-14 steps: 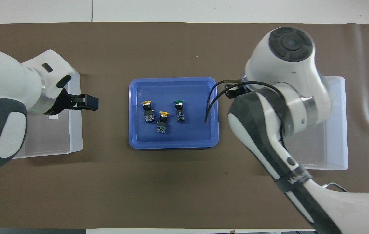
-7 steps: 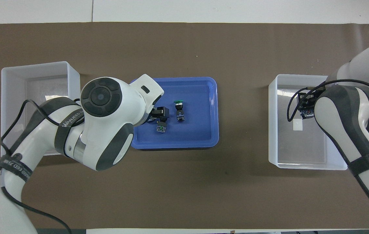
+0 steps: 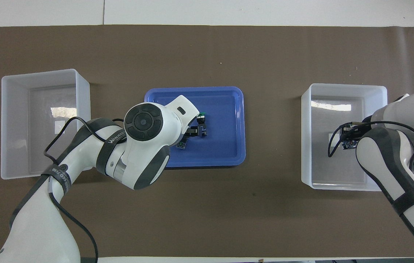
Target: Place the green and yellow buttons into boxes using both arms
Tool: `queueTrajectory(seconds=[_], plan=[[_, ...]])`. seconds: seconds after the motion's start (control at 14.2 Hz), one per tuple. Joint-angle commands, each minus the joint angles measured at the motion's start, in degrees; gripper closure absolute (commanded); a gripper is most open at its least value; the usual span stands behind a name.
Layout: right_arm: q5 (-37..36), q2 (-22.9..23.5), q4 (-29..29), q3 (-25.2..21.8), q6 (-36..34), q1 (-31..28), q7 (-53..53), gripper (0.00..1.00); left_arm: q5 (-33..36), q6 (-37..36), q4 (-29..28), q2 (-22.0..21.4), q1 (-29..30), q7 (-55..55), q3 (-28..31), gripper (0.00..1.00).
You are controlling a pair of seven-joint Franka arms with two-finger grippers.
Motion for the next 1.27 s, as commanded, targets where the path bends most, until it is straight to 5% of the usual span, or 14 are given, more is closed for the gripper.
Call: queueTrajectory(seconds=[0.0, 0.14, 0.28, 0.35, 0.49, 0.92, 1.2], plan=[[-0.25, -0.88, -2.86, 0.7, 3.84, -2.11, -1.73, 1.0, -0.78, 1.89, -1.25, 0.69, -1.38, -0.34, 0.98, 0.09], [-0.25, 0.18, -2.86, 0.7, 5.25, -2.2, -1.9, 1.0, -0.78, 2.33, -1.95, 0.87, -2.26, -0.43, 1.07, 0.09], [-0.25, 0.18, -2.86, 0.7, 5.43, -2.29, -2.08, 0.63, -0.78, 3.04, -2.22, 1.3, -2.26, -0.51, 1.07, 0.11], [-0.25, 0.18, -2.78, 0.7, 5.34, -2.29, -2.52, 0.32, -0.78, 3.12, -2.66, 1.39, -2.26, -0.52, 0.98, 0.13], [-0.25, 0.36, -2.17, 0.79, 4.82, -2.29, -2.78, 0.04, -0.78, 3.21, -3.36, 1.22, -2.35, -0.6, 0.98, 0.14], [0.01, 0.1, 7.68, 1.49, -5.03, -1.32, -6.47, 0.0, -0.78, 3.74, -3.8, 1.39, -2.44, -1.74, 0.89, 0.21], [0.81, -1.22, 8.82, 3.43, -7.58, -0.62, -9.46, 0.0, -0.78, 3.83, -4.59, 1.31, -2.44, -1.75, 0.98, 0.38]])
